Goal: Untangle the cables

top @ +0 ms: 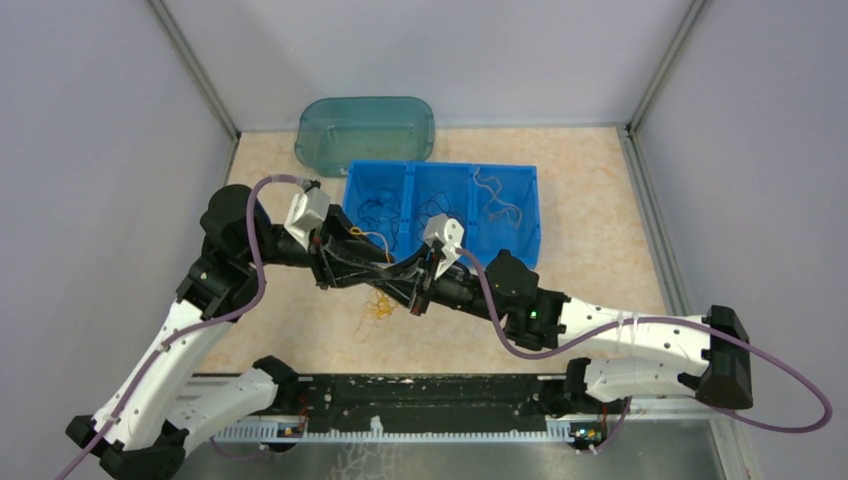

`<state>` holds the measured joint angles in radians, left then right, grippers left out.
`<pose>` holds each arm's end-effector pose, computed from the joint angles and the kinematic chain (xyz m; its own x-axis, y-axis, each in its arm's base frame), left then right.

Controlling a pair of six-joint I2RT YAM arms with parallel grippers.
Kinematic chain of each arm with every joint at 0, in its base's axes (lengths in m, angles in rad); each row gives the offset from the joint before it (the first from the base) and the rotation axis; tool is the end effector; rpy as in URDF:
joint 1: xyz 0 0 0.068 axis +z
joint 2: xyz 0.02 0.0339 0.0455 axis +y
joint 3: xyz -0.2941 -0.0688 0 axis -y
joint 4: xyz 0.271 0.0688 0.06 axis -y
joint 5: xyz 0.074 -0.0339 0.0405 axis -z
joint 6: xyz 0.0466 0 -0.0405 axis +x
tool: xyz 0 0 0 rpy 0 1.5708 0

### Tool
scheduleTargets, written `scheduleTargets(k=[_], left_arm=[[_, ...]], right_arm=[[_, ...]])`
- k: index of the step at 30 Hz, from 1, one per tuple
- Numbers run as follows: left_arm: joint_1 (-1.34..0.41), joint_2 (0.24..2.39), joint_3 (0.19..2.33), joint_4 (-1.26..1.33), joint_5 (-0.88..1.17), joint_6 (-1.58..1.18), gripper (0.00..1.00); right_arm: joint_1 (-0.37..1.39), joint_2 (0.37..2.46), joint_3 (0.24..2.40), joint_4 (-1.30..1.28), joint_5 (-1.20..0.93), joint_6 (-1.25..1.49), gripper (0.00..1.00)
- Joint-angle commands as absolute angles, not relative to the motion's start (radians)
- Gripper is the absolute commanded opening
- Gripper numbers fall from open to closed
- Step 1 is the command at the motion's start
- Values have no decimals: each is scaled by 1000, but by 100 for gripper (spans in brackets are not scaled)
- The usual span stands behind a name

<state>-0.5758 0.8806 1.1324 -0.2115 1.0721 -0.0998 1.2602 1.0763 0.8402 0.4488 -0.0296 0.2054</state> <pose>0.1257 -0.1304 0.4698 -0.0657 -0.0142 -0.9977 0.9948 -0.0784 -0.0643 0.0830 0.2630 0.3928 -0.1328 0.2535 -0.9582 -0.9535 0.2311 0.1932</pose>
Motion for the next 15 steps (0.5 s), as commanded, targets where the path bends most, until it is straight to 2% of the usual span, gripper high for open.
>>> scheduleTargets(k=[1, 3, 6, 8, 10, 11, 13, 15], left_arm=[[-573, 865, 1109, -231, 1054, -65, 33], [-572, 863, 1104, -232, 1054, -57, 25], [-572, 863, 1110, -232, 1039, -42, 1], [-572, 866, 1125, -228, 1029, -38, 0], [-572, 870, 1145, -224, 1036, -60, 0], [-572, 873, 1149, -221, 1049, -74, 0], [-572, 873, 1148, -219, 1064, -92, 0], [-572, 869, 1143, -218, 1067, -102, 0]], right_arm=[[1256, 1064, 898, 504, -44, 218, 0], [1256, 1065, 893, 510, -48, 222, 0], [1256, 1068, 887, 518, -60, 232, 0], [1257, 1068, 872, 540, -63, 250, 3], [1256, 1063, 837, 601, -65, 282, 33], [1257, 1063, 815, 645, -63, 301, 45], [1255, 1074, 789, 722, -68, 338, 54], [1253, 1098, 795, 760, -99, 370, 55]])
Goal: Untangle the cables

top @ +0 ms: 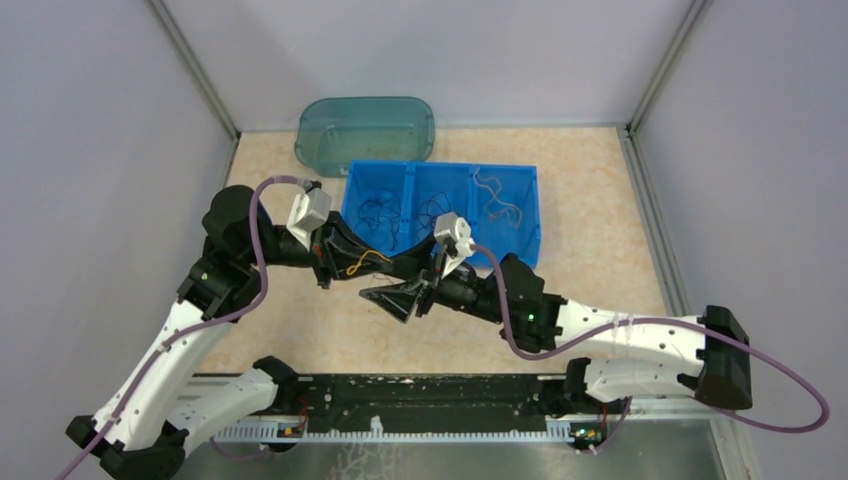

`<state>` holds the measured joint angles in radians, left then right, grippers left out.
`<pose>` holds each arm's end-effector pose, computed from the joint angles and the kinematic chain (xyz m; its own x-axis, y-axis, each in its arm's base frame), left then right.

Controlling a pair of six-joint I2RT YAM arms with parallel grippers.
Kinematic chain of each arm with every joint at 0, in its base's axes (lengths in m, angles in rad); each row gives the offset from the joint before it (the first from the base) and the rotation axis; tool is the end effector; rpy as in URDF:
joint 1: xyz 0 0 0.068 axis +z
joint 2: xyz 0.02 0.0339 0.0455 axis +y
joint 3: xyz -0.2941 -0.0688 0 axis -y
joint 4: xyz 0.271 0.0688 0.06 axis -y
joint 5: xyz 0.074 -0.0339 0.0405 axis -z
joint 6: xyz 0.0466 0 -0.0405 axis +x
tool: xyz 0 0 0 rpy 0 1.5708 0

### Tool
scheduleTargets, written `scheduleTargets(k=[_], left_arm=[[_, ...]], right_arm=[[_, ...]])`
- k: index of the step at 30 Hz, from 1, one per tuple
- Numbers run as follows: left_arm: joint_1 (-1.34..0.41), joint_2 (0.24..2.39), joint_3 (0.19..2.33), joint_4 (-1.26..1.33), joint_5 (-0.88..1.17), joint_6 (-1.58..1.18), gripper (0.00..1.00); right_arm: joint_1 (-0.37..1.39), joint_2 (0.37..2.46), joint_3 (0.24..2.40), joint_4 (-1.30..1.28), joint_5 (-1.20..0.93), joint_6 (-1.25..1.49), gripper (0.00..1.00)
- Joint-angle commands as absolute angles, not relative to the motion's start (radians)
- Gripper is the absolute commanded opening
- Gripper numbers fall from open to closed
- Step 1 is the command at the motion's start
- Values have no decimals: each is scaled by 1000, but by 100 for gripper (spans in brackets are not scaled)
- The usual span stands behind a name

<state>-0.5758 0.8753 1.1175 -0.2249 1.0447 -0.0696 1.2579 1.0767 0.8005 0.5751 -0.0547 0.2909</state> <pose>0.1271 -0.1305 0.4642 -0.0550 -0.0059 -0.9985 0.9972 -0.0501 -0.0546 0.0815 0.2603 0.3917 -0.1903 0.3423 -0.9201 -0.9515 0.1665 0.2587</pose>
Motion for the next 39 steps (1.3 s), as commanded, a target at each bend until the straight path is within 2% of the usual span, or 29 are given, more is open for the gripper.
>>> scheduleTargets(k=[1, 3, 7, 10, 20, 35, 39], left_arm=[[-572, 866, 1141, -219, 1070, -104, 0], [-572, 865, 1143, -217, 1076, -108, 0], [-572, 868, 1162, -210, 1079, -114, 0], [-572, 870, 1175, -203, 1072, -110, 0], [-572, 901, 1272, -214, 1062, -46, 0], [-572, 970, 1453, -221, 1062, 1, 0], [-572, 983, 1489, -234, 1065, 6, 0]], right_arm=[[1250, 1111, 805, 773, -122, 384, 55], [1244, 1132, 824, 798, -181, 412, 56], [1224, 1158, 832, 839, -283, 483, 48], [1216, 1162, 811, 882, -304, 524, 36], [1212, 1212, 740, 1016, -349, 641, 21], [1212, 1234, 619, 1023, -316, 675, 21], [1213, 1242, 579, 1056, -314, 690, 35]])
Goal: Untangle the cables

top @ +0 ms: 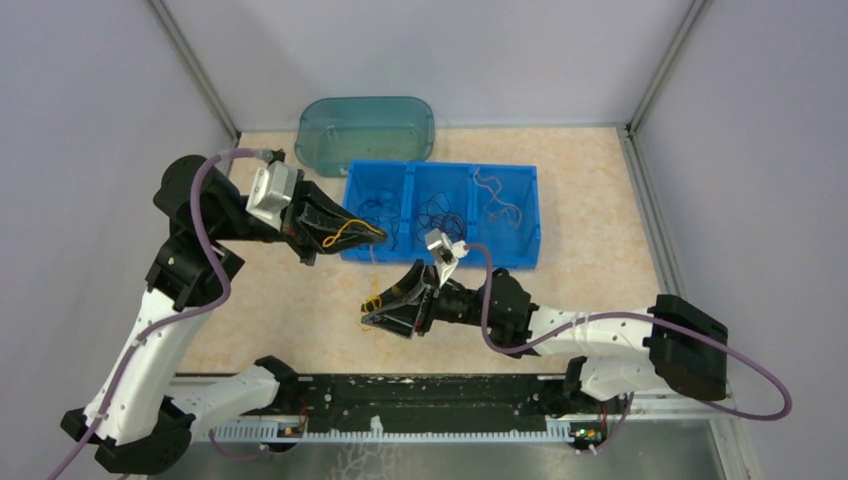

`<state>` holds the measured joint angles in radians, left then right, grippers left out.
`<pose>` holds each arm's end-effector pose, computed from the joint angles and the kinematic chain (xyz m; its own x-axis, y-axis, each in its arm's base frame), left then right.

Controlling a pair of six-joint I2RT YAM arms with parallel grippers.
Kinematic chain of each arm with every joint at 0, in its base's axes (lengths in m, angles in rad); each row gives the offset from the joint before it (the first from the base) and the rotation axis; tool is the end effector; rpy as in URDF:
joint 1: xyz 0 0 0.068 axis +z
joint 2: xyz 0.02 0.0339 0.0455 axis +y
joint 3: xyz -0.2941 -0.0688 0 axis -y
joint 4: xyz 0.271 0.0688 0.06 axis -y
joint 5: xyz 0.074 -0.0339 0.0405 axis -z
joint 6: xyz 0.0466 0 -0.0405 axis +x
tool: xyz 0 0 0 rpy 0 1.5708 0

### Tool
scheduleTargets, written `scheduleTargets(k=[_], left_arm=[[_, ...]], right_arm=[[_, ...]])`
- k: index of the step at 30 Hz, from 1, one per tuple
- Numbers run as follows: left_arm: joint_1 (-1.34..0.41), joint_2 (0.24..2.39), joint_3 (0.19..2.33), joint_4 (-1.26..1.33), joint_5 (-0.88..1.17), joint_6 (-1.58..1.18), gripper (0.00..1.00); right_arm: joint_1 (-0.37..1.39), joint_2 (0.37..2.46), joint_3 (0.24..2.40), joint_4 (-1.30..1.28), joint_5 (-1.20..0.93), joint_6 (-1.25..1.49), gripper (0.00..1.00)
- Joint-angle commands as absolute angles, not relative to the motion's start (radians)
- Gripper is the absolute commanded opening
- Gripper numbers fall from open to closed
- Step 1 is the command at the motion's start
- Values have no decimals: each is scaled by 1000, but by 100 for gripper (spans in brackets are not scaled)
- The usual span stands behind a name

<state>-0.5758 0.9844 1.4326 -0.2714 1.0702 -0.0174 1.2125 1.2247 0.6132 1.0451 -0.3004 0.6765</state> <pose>0.1206 -0.1270 0.5469 0.1303 -0.0946 -0.9869 0.9881 -0.0693 0.1371 0.0867 0.2709 0.3335 -0.5041 0.3591 -0.7854 -0.8632 -0.1812 0.4712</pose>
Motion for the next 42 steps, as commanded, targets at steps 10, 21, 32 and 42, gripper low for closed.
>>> scheduleTargets(k=[10, 21, 32, 42], left_arm=[[-572, 980, 1508, -254, 1066, 35, 0], [-572, 991, 1571, -317, 1057, 117, 0], [-573, 1019, 1659, -324, 1039, 153, 0], [-572, 1039, 1741, -357, 1018, 187, 0]], right_arm=[[1212, 1227, 562, 1023, -292, 681, 31], [1213, 1133, 417, 939, -186, 672, 39], [1250, 1134, 419, 674, -27, 580, 19], [1255, 1127, 466, 553, 135, 544, 38]])
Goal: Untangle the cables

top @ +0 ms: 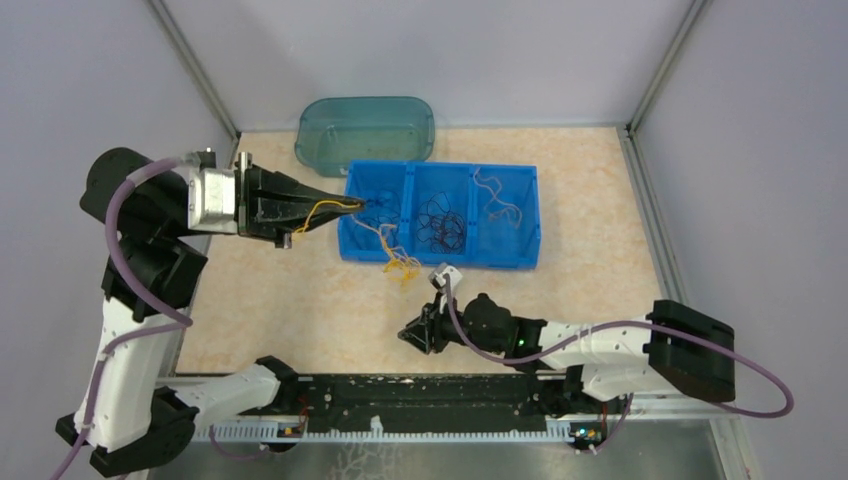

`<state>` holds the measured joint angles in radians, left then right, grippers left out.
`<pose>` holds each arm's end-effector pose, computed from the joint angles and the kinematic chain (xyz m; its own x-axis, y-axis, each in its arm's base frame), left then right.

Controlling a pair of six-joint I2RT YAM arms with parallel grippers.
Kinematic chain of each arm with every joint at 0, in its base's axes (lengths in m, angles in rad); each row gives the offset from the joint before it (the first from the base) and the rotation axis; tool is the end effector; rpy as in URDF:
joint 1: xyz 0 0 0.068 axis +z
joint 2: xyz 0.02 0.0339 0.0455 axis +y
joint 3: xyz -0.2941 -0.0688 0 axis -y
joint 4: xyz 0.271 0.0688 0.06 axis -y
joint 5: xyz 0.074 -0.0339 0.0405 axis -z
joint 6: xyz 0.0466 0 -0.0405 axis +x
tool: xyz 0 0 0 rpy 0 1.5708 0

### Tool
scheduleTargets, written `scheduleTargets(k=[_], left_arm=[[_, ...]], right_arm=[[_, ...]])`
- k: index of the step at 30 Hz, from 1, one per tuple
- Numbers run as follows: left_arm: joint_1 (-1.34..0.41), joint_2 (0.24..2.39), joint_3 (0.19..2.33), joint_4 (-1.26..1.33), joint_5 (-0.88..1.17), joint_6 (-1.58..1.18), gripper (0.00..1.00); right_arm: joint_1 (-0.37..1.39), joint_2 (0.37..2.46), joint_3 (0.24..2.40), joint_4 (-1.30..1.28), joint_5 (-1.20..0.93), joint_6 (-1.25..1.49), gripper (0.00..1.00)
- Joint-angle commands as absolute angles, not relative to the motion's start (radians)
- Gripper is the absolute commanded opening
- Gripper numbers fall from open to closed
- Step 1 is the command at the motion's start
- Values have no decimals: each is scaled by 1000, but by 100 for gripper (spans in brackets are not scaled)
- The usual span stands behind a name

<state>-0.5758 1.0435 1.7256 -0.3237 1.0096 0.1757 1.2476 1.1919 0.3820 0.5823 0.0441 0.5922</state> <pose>0.0935 -0.1077 0.6197 0.4566 -0.1855 -0.8701 0.8886 0.0478 0.4561 0.0842 0.2449 0.2046 -0.5806 0.0223 -0.8139 -0.7347 0.4165 0.5355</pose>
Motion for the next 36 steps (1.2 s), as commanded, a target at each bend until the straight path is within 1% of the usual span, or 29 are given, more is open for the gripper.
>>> scheduleTargets(k=[1, 7, 12, 18, 27, 32, 36], left_arm=[[-572, 1033, 1726, -362, 1023, 185, 0], [-572, 1000, 1644, -361, 1048, 160, 0], [-572, 986, 1611, -359, 1062, 150, 0], [-572, 965, 1559, -352, 1059, 148, 0], [-572, 955, 1534, -348, 1045, 153, 0], [-573, 950, 1527, -345, 1045, 152, 0], [-572, 948, 1525, -345, 1041, 155, 0]], right_arm=[[1255, 1092, 484, 534, 149, 523, 43], [1256, 845, 603, 499, 198, 405, 64], [1255, 769, 667, 443, 170, 352, 72], [1265, 792, 719, 445, 120, 337, 72], [1298, 854, 756, 455, 117, 294, 62], [1299, 867, 760, 466, 101, 300, 61], [1301, 839, 746, 469, 102, 312, 61]])
